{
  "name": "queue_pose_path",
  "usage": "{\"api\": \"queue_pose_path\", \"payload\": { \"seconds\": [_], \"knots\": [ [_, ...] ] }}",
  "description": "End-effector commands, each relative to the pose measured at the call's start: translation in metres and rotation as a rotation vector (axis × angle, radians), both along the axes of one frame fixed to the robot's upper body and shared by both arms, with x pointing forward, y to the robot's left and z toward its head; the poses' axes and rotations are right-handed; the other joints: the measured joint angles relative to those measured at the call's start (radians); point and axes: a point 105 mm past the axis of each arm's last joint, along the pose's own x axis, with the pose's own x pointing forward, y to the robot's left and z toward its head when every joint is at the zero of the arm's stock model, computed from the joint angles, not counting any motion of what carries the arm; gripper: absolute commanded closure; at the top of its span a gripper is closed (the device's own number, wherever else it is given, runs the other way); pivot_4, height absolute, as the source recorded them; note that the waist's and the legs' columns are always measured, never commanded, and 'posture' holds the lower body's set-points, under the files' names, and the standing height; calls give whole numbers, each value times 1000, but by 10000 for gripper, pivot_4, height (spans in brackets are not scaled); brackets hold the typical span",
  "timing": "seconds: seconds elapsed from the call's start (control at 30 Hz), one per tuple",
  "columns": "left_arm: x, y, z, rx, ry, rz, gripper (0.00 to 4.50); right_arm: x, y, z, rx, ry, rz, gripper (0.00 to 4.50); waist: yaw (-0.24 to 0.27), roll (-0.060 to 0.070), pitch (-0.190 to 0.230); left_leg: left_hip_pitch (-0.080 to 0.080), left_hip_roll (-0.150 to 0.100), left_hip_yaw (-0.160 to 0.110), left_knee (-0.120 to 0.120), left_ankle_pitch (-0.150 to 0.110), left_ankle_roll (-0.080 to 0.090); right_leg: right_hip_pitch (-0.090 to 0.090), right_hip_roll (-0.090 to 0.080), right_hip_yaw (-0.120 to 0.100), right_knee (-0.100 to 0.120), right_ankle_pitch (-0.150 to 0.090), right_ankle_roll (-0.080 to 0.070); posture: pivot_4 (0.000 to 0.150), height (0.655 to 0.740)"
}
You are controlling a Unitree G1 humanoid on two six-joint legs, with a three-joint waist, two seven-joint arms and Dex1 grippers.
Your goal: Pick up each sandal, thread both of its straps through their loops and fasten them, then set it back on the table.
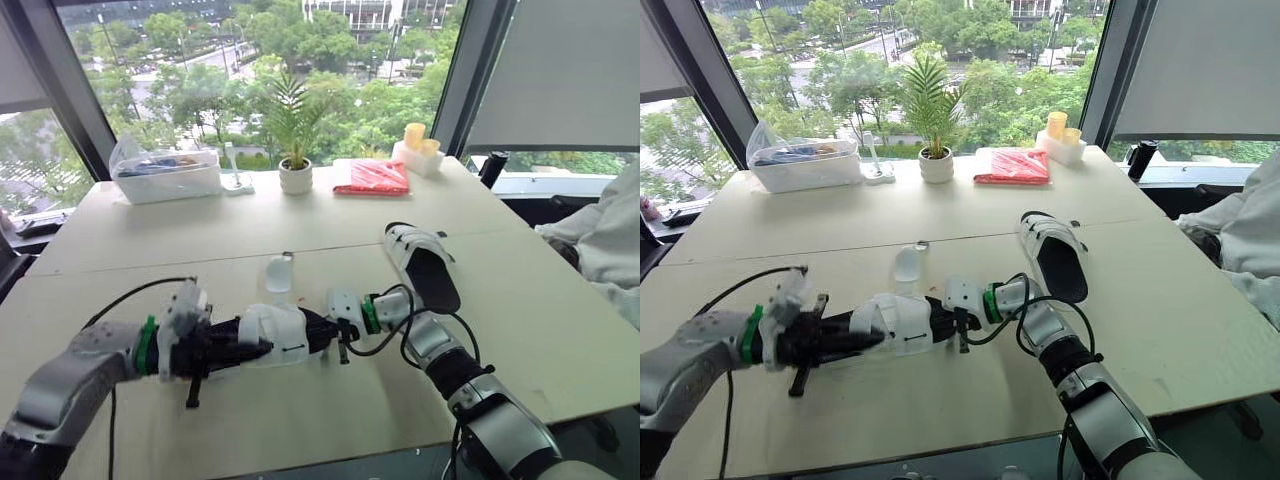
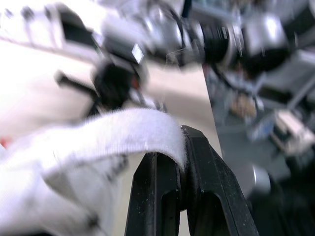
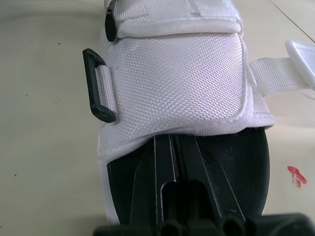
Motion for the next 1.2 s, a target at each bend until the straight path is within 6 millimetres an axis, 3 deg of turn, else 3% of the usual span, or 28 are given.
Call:
{"api": "queue_pose_path", "payload": {
  "seconds": [0.03,0.33,0.63,0.87,0.97,1.2],
  "knots": [
    [18,7,26,-98,-31,82,44413,-5,-3,-17,-63,40,4,45000,2,0,0,0,0,0,0,0,0,0,0,0,0,0,0,1500,7400],
    [56,3,22,-258,75,224,44413,-6,-4,-17,-61,40,0,45000,6,-1,0,0,0,0,1,1,-1,1,0,0,1,0,0,1500,7400],
    [65,-11,9,-248,160,148,44413,-6,-5,-18,-64,46,0,45000,8,-1,0,0,0,0,2,1,-2,1,0,0,1,0,0,1500,7400],
    [82,-18,3,-253,209,134,44413,-7,-4,-17,-60,47,-2,45000,7,-1,0,0,0,0,2,1,-2,1,0,0,1,0,0,1500,7400],
    [90,-22,-6,-247,255,135,35210,-7,-3,-18,-59,49,-4,45000,10,-2,0,0,0,-1,3,1,-2,2,1,-1,1,0,0,1500,7400],
    [100,-23,-25,-260,381,190,2166,-7,-4,-18,-55,48,-14,45000,7,-2,-1,0,0,-1,2,1,-2,2,1,-1,1,1,0,1500,7400]
  ]
}}
